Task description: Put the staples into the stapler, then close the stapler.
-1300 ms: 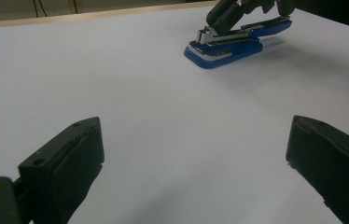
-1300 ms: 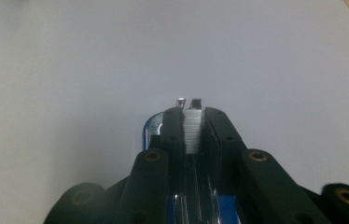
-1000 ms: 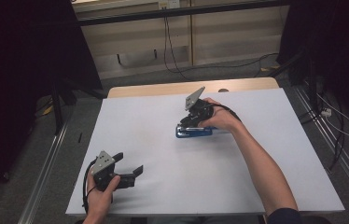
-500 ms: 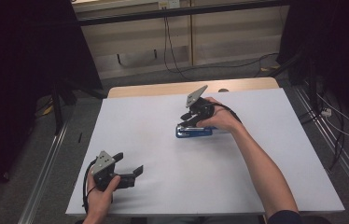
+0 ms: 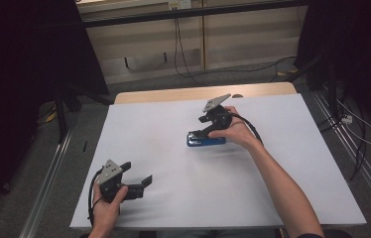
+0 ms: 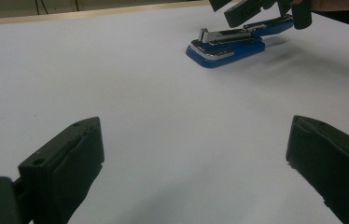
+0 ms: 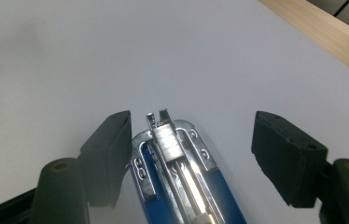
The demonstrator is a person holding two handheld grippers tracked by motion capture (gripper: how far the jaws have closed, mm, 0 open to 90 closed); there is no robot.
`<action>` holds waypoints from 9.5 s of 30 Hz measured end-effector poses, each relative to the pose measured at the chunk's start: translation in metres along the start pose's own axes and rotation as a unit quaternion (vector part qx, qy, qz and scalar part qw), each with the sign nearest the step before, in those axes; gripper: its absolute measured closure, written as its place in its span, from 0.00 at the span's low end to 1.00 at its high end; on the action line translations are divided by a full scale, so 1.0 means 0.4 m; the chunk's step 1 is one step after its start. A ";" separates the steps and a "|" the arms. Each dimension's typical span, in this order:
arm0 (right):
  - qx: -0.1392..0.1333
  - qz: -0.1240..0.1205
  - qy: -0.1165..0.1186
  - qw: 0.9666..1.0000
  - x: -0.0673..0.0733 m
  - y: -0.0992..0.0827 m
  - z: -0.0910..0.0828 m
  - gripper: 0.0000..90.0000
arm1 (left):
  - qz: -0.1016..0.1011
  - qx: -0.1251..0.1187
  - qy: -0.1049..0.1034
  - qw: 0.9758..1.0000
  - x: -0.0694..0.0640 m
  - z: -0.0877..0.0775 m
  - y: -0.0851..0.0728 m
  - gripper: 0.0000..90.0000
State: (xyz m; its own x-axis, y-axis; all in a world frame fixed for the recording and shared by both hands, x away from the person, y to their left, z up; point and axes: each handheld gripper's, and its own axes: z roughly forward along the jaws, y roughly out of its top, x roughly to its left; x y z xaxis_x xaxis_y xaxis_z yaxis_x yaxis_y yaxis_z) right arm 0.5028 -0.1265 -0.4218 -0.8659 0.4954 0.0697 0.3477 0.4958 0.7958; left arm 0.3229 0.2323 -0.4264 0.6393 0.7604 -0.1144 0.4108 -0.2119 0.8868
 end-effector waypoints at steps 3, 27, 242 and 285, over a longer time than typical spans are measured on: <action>-0.002 0.011 -0.013 1.000 0.003 -0.012 -0.007 0.26 | 0.004 0.001 0.003 1.000 0.000 0.003 0.003 0.05; -0.045 0.097 -0.106 0.989 0.050 -0.070 -0.079 0.07 | 0.008 -0.008 -0.012 1.000 -0.011 0.029 0.016 0.05; 0.009 0.152 -0.258 0.954 0.047 -0.277 -0.207 1.00 | 0.079 0.096 -0.069 0.990 -0.084 0.490 0.171 1.00; -0.066 0.155 -0.246 0.955 0.058 -0.266 -0.214 0.94 | 0.082 0.095 -0.060 0.990 -0.077 0.482 0.171 0.98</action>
State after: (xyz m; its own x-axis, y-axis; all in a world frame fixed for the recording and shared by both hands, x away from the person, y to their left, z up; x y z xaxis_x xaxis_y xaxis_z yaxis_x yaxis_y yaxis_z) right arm 0.4148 -0.2289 -0.4532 -0.4437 0.8949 0.0479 0.4833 0.1939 0.8537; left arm 0.4566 0.0762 -0.4487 0.7750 0.6308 -0.0379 0.4032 -0.4474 0.7982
